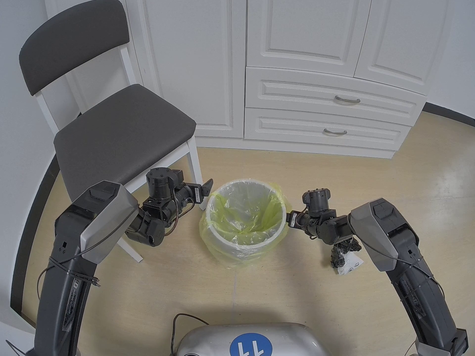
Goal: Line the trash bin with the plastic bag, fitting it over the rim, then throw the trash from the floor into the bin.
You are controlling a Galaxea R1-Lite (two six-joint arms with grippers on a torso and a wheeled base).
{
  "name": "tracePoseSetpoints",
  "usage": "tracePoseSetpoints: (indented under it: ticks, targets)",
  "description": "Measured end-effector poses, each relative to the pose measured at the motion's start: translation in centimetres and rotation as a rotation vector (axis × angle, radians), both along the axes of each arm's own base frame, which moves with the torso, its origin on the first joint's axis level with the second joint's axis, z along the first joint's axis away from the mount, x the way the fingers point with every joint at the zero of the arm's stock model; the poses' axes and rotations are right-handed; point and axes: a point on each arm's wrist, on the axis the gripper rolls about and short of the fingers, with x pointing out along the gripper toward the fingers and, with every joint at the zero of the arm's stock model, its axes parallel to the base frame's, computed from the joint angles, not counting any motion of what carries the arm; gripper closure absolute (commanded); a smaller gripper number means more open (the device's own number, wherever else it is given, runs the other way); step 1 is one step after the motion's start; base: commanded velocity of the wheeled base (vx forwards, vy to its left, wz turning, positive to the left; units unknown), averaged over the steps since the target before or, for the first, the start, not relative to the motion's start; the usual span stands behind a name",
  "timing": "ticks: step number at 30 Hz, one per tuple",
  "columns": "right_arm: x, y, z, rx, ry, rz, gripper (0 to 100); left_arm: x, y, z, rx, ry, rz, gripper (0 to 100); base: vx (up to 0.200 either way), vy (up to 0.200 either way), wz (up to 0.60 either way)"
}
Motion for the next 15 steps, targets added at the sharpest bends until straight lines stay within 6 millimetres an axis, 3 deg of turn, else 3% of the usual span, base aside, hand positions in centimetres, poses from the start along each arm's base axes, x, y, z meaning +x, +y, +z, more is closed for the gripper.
tracePoseSetpoints:
  ticks: [8,15]
  targets:
    - [0.1,-1.0,-2.1,0.008,0.002,-0.016,0,-0.2,-0.3,0.0,-0.003,-0.014,-0.008,0,0.000,0.000,0.00]
    - [0.1,-0.8,-2.2,0.034,-0.002,-0.037,0,-0.6,-0.6,-0.8,0.014,0.017,-0.015,0,0.000,0.000,0.00]
